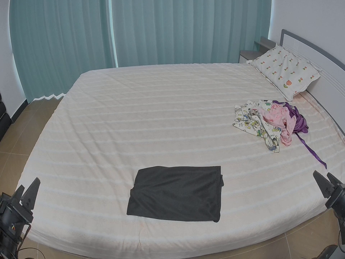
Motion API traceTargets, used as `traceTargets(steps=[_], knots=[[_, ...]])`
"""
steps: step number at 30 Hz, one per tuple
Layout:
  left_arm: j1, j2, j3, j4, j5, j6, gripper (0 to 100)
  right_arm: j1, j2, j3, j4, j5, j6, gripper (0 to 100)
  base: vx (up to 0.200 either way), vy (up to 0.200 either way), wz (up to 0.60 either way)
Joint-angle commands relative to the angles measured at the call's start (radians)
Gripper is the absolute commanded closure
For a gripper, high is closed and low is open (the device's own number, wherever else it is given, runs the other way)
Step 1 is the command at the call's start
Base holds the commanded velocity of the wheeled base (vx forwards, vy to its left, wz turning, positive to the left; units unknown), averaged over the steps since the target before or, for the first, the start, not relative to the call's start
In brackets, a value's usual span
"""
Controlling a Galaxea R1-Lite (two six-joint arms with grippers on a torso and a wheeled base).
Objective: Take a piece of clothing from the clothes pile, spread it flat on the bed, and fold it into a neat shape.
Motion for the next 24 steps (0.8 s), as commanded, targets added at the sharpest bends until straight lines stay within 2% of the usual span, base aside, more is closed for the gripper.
traceTargets(steps=[1, 4, 9, 11, 12, 15, 20, 21, 24], knots=[[0.063, -0.517, -0.067, 0.39, 0.065, 0.138, 0, -0.081, -0.485, 0.018, 0.349, -0.025, -0.05, 0, 0.0, 0.0, 0.0], [0.097, -0.592, -0.087, 0.506, 0.105, 0.204, 0, -0.137, -0.598, 0.018, 0.458, -0.006, -0.081, 0, 0.0, 0.0, 0.0], [0.116, -0.594, -0.085, 0.457, 0.142, 0.239, 0, -0.16, -0.729, 0.018, 0.556, 0.035, -0.204, 0, 0.0, 0.0, 0.0], [0.129, -0.594, -0.084, 0.453, 0.151, 0.262, 0, -0.176, -0.724, 0.018, 0.555, 0.038, -0.218, 0, 0.0, 0.0, 0.0], [0.158, -0.595, -0.081, 0.451, 0.154, 0.297, 0, -0.196, -0.724, 0.018, 0.558, 0.046, -0.222, 0, 0.0, 0.0, 0.0], [0.211, -0.605, -0.082, 0.457, 0.153, 0.324, 0, -0.219, -0.729, 0.018, 0.599, 0.061, -0.227, 0, 0.0, 0.0, 0.0], [0.231, -0.615, -0.076, 0.471, 0.153, 0.374, 0, -0.275, -0.767, -0.005, 0.72, 0.095, -0.267, 0, 0.0, 0.0, 0.0], [0.252, -0.638, -0.076, 0.497, 0.151, 0.385, 0, -0.283, -0.814, -0.019, 0.753, 0.116, -0.31, 0, 0.0, 0.0, 0.0], [0.263, -0.68, -0.07, 0.556, 0.145, 0.391, 0, -0.289, -0.824, -0.02, 0.762, 0.113, -0.365, 0, 0.0, 0.0, 0.0]])
